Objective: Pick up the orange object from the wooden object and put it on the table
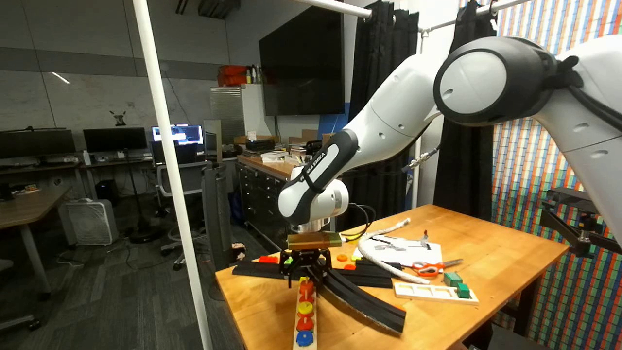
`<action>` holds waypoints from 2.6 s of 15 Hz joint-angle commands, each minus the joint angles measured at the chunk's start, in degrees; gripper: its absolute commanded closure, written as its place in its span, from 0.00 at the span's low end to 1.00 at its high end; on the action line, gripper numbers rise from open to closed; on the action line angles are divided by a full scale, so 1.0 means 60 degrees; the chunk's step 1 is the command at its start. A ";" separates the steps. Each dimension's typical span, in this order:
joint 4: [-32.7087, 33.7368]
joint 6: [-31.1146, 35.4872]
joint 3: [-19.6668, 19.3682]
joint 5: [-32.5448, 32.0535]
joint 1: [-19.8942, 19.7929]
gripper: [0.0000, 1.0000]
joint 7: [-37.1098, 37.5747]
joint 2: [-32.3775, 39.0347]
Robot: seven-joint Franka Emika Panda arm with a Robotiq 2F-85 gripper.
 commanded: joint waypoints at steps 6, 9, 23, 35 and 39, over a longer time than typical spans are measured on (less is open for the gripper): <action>0.0338 0.0286 -0.0093 -0.0222 0.0107 0.00 -0.0131 0.0170; 0.0341 0.0313 -0.0089 -0.0227 0.0101 0.26 -0.0180 0.0187; 0.0073 0.0240 -0.0355 -0.0743 0.0387 0.77 0.0216 -0.0217; -0.1440 0.1004 -0.0735 -0.1813 0.1045 0.80 0.1270 -0.1585; -0.1775 0.0962 -0.0196 -0.1293 0.0555 0.81 0.0269 -0.1990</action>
